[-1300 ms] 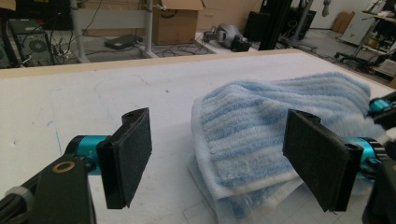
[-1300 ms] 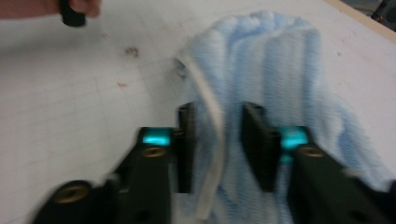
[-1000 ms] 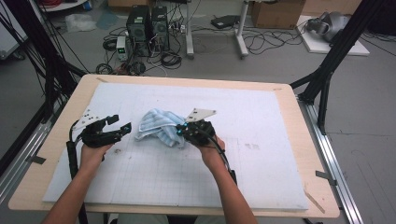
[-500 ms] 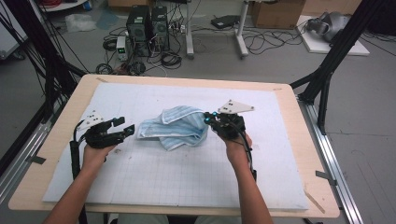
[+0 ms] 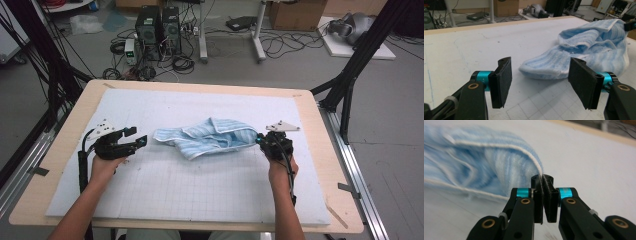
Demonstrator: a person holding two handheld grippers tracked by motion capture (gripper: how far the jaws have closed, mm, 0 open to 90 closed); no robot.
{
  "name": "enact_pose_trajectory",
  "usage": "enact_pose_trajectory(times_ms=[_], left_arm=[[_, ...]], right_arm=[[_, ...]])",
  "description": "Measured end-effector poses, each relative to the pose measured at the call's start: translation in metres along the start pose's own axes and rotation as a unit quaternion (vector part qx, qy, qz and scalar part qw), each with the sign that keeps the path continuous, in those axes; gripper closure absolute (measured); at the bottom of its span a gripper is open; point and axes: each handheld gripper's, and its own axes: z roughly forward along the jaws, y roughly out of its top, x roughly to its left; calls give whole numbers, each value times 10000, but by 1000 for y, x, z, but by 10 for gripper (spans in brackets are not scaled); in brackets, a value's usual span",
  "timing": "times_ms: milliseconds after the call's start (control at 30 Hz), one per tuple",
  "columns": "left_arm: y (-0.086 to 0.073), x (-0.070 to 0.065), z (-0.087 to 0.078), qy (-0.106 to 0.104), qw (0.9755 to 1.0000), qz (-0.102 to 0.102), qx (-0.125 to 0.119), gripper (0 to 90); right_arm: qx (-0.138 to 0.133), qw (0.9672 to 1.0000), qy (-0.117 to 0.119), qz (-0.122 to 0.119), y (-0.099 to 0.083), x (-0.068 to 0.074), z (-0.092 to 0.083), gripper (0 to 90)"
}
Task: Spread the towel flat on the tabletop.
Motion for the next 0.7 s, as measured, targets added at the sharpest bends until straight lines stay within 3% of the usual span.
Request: enact_pose_trajectory(times_ms=[67,167,200,233,300,333,367,400,433,467,500,533,567,667,700], left_arm=[[-1,-1,1,-13,10000,8,23,360],[-1,-2,2,-31,10000,14,38,359],[-1,-2,3,-38,10000,34,46,359],[-1,-3,3,-49,10000,39,40,360],[-1,-3,4,-60,9999,59,62,360],[-1,-4,4,-70,10000,40,59,360],[-1,-4,5,-77,9999,55,73,360],[-1,-4,5,-77,9999,55,73,359],[-1,-4,5,-80,9999,44,68,359],[-1,-5,6,-93,9999,54,74,359],[-1,-5,6,-93,9999,54,74,359],[-2,-5,6,-97,9999,65,82,360],[-2,-5,6,-97,9999,65,82,359],[-3,-7,7,-117,9999,59,90,359],[-3,-7,7,-124,9998,69,100,359]], right_arm=[[165,9998,-94,47,-4,-3,3,751],[-109,9999,20,121,-1,0,3,574],[-109,9999,20,121,-1,0,3,574],[-381,9992,106,-31,6,7,4,488],[-569,9972,347,-332,14,18,8,448],[-569,9972,347,-332,14,18,8,448],[-625,9939,588,-689,25,32,14,434],[-601,9916,695,-911,31,39,19,431],[-601,9916,695,-911,31,39,19,431],[-507,9866,852,-1295,41,54,29,433],[-507,9866,852,-1295,41,54,29,433],[-371,9817,914,-1627,50,66,42,446],[-266,9792,848,-1823,53,70,48,466],[75,9729,628,-2224,59,74,63,708],[116,9726,565,-2252,60,72,66,795]])
